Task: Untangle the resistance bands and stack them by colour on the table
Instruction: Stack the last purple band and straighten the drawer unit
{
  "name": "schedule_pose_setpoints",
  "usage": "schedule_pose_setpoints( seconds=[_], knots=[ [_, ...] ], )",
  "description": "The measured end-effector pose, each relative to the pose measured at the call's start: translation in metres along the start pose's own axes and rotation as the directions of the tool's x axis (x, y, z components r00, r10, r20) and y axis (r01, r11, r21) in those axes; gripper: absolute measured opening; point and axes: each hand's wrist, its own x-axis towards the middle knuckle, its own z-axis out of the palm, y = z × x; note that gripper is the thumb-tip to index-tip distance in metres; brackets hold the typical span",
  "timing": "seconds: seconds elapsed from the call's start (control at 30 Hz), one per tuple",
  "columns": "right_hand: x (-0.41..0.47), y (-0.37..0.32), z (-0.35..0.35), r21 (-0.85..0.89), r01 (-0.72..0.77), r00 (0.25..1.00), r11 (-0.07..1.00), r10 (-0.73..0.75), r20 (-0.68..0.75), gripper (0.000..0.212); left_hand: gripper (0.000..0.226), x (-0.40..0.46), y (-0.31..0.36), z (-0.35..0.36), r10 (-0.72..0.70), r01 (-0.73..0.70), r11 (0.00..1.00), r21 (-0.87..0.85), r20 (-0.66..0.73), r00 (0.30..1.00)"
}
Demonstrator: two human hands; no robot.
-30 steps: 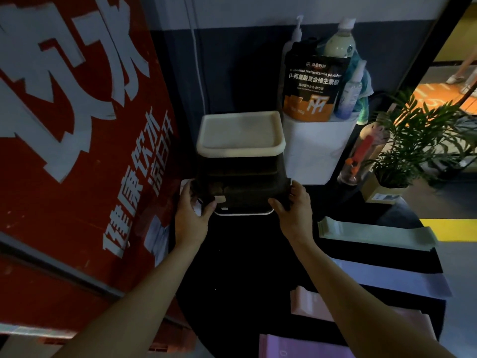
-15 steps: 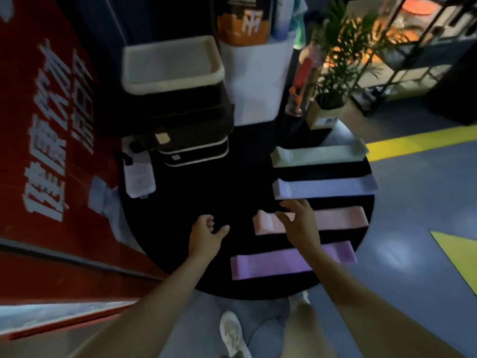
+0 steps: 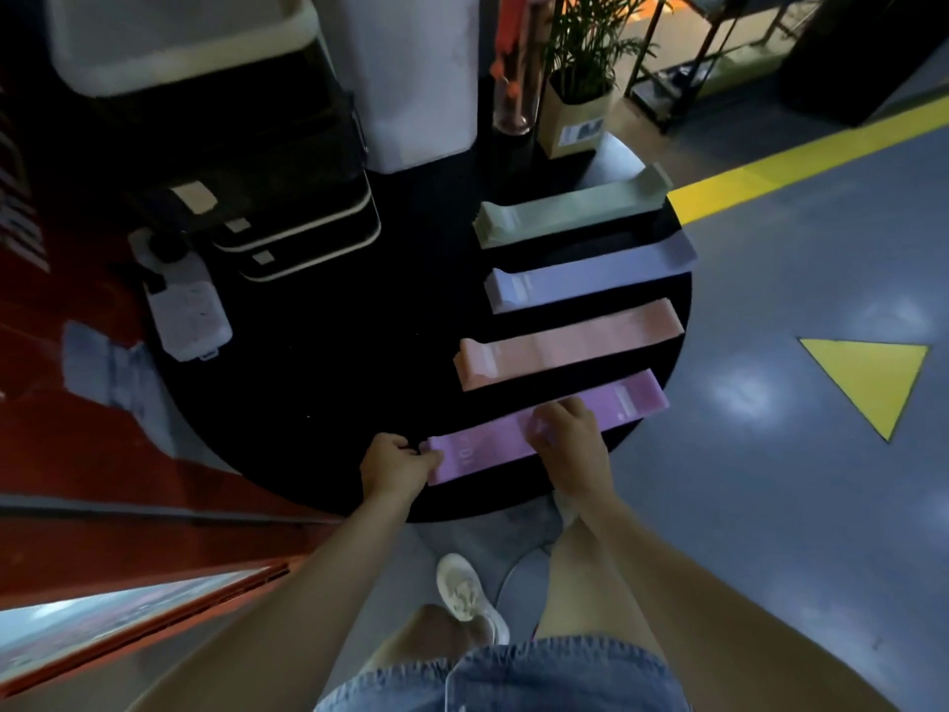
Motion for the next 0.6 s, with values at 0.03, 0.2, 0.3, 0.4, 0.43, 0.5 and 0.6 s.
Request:
schedule_pose_setpoints(
  seconds=[0.03, 0.2, 0.3, 0.4, 0.43, 0.5, 0.6],
  knots=[
    [0.000, 0.000, 0.001, -0.001, 0.011, 1.000, 1.000, -0.011, -0.016, 0.015, 0.019, 0.001, 0.000, 0.001, 0.003, -0.003, 0.999, 0.037, 0.018, 1.000],
    [-0.002, 0.000, 0.004, 0.002, 0.017, 0.999, 1.000, -0.017, -0.052, 0.018, 0.013, 0.005, -0.002, 0.003, -0.013, 0.005, 0.997, 0.082, 0.102, 0.995],
    [-0.002, 0.000, 0.002, -0.007, 0.042, 0.998, 0.999, -0.042, -0.051, 0.018, 0.003, 0.003, 0.000, -0.001, 0.008, -0.014, 0.999, 0.046, 0.135, 0.991],
    [-0.001, 0.003, -0.002, -0.014, 0.053, 0.999, 0.998, -0.053, -0.010, 0.019, 0.022, 0.001, 0.006, -0.007, 0.059, -0.059, 0.998, -0.009, 0.160, 0.985],
    [0.000, 0.003, -0.004, 0.001, 0.051, 0.999, 0.999, -0.051, 0.010, 0.023, 0.024, -0.001, 0.010, -0.010, 0.068, -0.064, 0.997, -0.031, 0.184, 0.980],
    [0.000, 0.001, -0.011, 0.101, 0.041, 0.998, 0.994, -0.045, 0.045, 0.030, 0.021, -0.006, 0.020, -0.012, 0.073, -0.048, 0.994, -0.103, 0.253, 0.965],
    [-0.002, -0.011, -0.027, 0.328, 0.073, 0.993, 0.942, -0.099, 0.063, 0.029, 0.015, -0.016, 0.041, -0.007, 0.069, 0.017, 0.971, -0.238, 0.350, 0.934]
  ],
)
